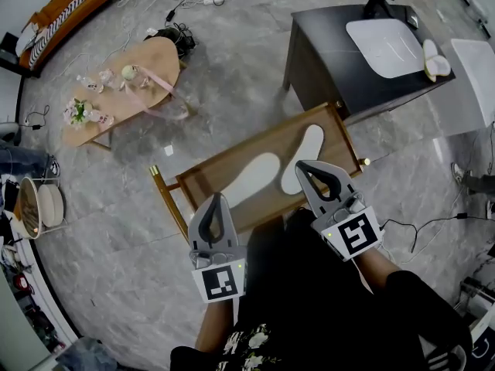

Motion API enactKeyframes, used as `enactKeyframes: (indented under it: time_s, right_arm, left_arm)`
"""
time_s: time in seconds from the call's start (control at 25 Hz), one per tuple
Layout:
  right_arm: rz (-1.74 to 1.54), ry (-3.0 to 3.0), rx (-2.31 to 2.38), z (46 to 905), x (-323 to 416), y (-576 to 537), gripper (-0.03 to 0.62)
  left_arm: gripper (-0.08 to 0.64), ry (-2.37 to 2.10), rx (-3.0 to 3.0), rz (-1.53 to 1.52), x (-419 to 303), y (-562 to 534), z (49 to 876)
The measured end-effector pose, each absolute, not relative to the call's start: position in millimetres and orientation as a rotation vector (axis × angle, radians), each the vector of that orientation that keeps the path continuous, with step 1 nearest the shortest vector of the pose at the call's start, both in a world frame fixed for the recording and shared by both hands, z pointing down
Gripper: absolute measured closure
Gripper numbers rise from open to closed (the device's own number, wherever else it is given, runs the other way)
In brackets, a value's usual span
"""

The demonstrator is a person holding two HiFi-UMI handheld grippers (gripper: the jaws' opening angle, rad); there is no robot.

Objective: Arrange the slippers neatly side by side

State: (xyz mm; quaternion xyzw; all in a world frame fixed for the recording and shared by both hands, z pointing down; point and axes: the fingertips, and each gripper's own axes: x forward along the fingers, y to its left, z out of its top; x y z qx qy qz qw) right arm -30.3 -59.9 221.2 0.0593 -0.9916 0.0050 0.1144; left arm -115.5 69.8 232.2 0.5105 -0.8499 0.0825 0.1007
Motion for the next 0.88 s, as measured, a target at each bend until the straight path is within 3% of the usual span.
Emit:
enactKeyframes:
  time_s: [0.88]
  right_arm:
    - [-0.027,-2.891,-0.107,228.8,-64.0,-87.7,0.595]
  left_arm:
    - [0.560,-2.610,1.260,0.193,-120.4,48.9,234.5]
